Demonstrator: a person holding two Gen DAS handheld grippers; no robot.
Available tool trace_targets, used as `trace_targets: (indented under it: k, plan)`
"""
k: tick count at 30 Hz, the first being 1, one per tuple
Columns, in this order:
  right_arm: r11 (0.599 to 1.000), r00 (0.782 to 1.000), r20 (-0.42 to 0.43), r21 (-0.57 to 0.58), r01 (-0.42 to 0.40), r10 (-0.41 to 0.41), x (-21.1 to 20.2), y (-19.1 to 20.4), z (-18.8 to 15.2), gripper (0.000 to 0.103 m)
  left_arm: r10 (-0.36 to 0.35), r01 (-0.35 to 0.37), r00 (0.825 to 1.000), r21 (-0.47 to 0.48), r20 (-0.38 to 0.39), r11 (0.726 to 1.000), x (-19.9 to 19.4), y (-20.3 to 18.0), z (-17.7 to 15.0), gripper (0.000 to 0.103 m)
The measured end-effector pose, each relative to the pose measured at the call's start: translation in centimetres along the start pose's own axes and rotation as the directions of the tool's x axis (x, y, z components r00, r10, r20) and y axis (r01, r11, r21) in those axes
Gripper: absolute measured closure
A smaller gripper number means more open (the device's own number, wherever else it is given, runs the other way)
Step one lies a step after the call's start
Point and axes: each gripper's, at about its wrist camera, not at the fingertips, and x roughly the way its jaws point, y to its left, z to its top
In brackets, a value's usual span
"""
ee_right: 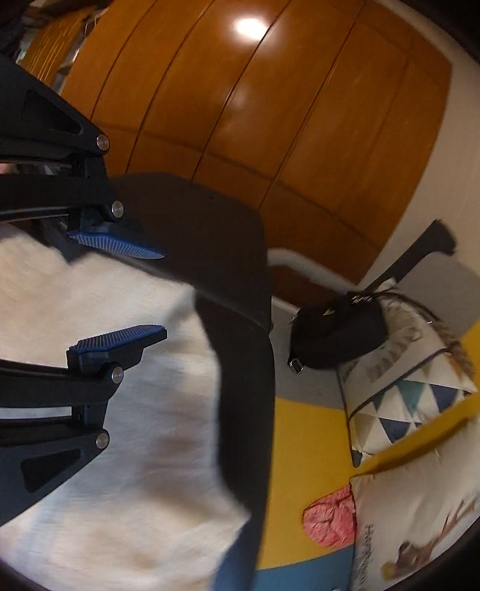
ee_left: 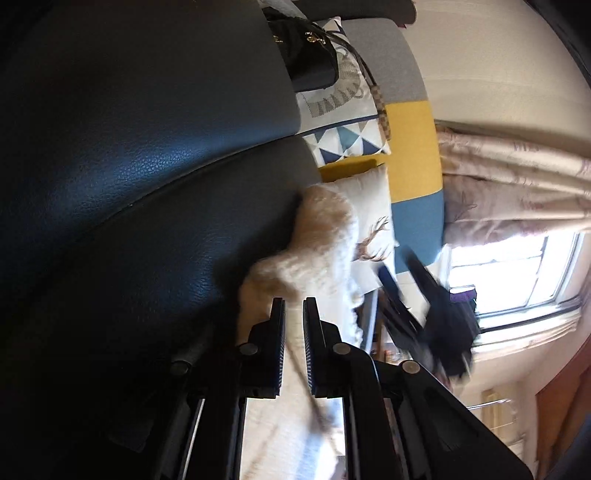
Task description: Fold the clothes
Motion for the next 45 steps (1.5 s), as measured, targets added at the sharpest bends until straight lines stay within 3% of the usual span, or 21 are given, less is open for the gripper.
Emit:
trace_targets:
  k: [4,7,10,11,12,17,20,25,27,30,33,37,42,45]
  plan:
    - [1.0,0.982,-0.188,-0.03,-0.006,0.0,6.0,0.1,3.3,0.063,-0.012,0.011,0.999,-0.024,-0.03,1.0,0.5,-0.3,0.6,0.089]
    - [0.995,0.937,-0.341,-0.021,-0.093,0.081,9.1,0.4,3.4,0.063,-0.004,0.002,0.999,-0.024,-0.049,1.0,0.9,-0.4,0.6,0.089]
    - [0.982,0.871,-0.466,-0.023,-0.186,0.155,11.1,1.2,2.6,0.063,0.025,-0.025,0.998,-0.003,-0.051,1.0,1.1,-0.5,0.4,0.089]
    - [0.981,0.864,-0.479,-0.033,-0.194,0.155,11.5,1.3,2.5,0.063,0.038,-0.038,0.998,0.003,-0.05,0.999,1.2,-0.5,0.4,0.089]
    - [0.98,0.862,-0.482,-0.036,-0.197,0.156,11.8,1.3,2.5,0.063,0.052,-0.051,0.997,0.005,-0.051,0.999,1.3,-0.4,0.4,0.089]
    - [0.983,0.95,-0.256,0.092,-0.16,0.178,11.1,-2.2,3.7,0.063,0.131,-0.129,0.99,0.044,-0.044,0.991,1.5,-1.1,0.0,0.089]
    - [0.983,0.968,-0.193,0.118,-0.139,0.16,10.5,-3.1,3.7,0.063,0.133,-0.131,0.991,0.074,-0.025,0.989,0.4,-1.8,-0.3,0.089]
    - [0.974,0.923,-0.314,0.051,-0.22,0.224,8.5,-0.7,2.5,0.063,0.051,-0.05,0.999,0.128,0.0,0.991,-0.4,-4.0,0.4,0.089]
    - [0.981,0.917,-0.355,-0.004,-0.194,0.18,8.3,0.0,3.2,0.06,0.025,-0.024,1.0,0.151,0.001,0.988,-0.2,-5.1,1.0,0.088]
    - [0.987,0.907,-0.393,0.014,-0.161,0.153,8.9,-0.8,3.6,0.058,0.072,-0.068,0.997,0.181,-0.014,0.981,1.5,-6.0,2.1,0.088]
    - [0.985,0.878,-0.447,0.052,-0.165,0.171,10.8,-2.0,3.9,0.056,0.16,-0.146,0.986,0.235,-0.041,0.961,3.2,-6.1,2.9,0.088]
    - [0.966,0.801,-0.546,0.065,-0.251,0.244,13.2,-1.4,3.4,0.056,0.247,-0.22,0.966,0.27,-0.07,0.937,4.7,-5.3,3.2,0.088]
    - [0.93,0.827,-0.427,0.126,-0.347,0.366,13.2,-2.2,4.0,0.051,0.312,-0.285,0.949,0.314,-0.037,0.906,5.0,-5.5,3.0,0.088]
    - [0.932,0.874,-0.329,0.18,-0.314,0.357,12.5,-3.9,4.0,0.058,0.325,-0.298,0.946,0.363,-0.014,0.883,4.6,-6.8,2.6,0.088]
